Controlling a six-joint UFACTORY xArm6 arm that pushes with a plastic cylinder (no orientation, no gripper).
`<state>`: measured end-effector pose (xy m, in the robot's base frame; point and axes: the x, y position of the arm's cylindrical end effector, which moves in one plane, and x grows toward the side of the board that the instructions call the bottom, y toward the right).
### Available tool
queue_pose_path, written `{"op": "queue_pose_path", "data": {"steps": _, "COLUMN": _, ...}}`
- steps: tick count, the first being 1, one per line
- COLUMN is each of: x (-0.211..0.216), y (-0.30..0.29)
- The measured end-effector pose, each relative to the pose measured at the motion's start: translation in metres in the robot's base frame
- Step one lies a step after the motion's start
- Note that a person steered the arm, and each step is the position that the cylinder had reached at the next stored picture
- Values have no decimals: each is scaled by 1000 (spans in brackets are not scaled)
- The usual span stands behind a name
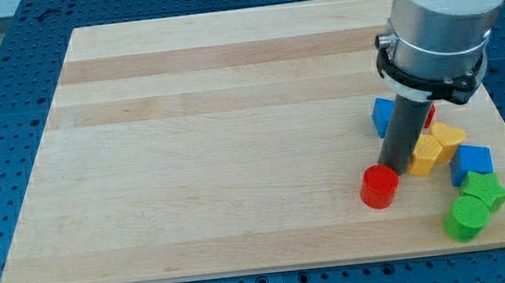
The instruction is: Slide the red circle closer to the group of blocks
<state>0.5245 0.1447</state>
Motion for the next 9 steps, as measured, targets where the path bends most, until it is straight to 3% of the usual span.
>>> {"op": "queue_pose_path", "data": {"steps": 3, "x": 5, "y": -81}}
{"op": "queue_pose_path", "data": {"steps": 5, "x": 37, "y": -52}}
{"op": "queue_pose_path", "data": {"steps": 9, "x": 45, "y": -10}}
